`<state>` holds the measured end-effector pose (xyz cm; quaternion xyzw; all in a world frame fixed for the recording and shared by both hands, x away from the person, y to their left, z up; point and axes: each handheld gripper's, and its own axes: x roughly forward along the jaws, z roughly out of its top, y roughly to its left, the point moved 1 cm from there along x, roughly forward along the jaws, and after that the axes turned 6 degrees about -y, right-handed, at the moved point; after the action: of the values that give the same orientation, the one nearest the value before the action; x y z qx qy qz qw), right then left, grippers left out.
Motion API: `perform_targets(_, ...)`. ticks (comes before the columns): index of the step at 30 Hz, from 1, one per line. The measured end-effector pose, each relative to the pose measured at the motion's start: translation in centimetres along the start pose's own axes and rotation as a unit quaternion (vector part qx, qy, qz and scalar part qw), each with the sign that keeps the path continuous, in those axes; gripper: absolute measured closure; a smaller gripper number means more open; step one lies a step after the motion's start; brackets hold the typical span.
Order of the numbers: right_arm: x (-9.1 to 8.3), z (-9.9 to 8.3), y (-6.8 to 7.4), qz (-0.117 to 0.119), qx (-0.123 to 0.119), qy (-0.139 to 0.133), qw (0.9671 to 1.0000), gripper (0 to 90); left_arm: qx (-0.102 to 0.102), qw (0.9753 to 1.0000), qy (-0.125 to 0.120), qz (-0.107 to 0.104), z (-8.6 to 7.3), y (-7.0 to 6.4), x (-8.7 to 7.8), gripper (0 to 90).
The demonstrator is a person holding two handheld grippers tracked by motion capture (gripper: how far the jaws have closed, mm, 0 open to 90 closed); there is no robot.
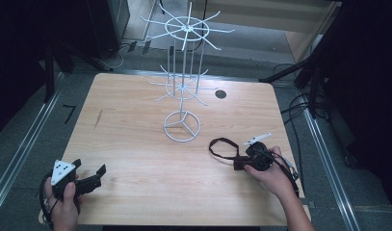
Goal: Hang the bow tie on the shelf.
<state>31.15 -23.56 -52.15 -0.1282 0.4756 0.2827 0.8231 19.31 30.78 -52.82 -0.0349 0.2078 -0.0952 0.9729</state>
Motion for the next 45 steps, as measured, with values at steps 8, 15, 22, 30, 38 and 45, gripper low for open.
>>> perform_targets(8, -0.1, -0.1, 0.0, -0.003, 0.010, -0.003, 0.9999, 80.7, -0.001, 1.0000, 0.000, 0.000, 0.0, 0.0, 0.0, 8.0)
perform_targets(15, -0.2, -0.6, 0.0, -0.013, 0.025, -0.027, 0.9992, 83.3, -0.005, 1.0000, -0.001, 0.000, 0.0, 0.1, 0.0, 8.0)
perform_targets(22, -0.8, -0.8, 0.5, -0.039, 0.027, -0.081, 0.9956, 84.0, -0.004, 1.0000, -0.002, -0.001, 0.0, 0.1, 0.0, 8.0)
perform_targets(30, -2.6, 0.1, 0.9, -0.036, 0.037, -0.148, 0.9876, 84.0, -0.005, 1.0000, -0.002, 0.000, 0.0, 0.1, 0.0, 8.0)
perform_targets(38, -4.2, 1.3, 1.6, -0.032, 0.044, -0.206, 0.9771, 84.0, -0.005, 1.0000, -0.002, 0.001, 0.0, 0.1, 0.0, 8.0)
perform_targets(45, -4.9, 2.1, 2.2, -0.036, 0.046, -0.234, 0.9706, 83.9, -0.005, 1.0000, -0.003, -0.001, 0.0, 0.1, 0.0, 8.0)
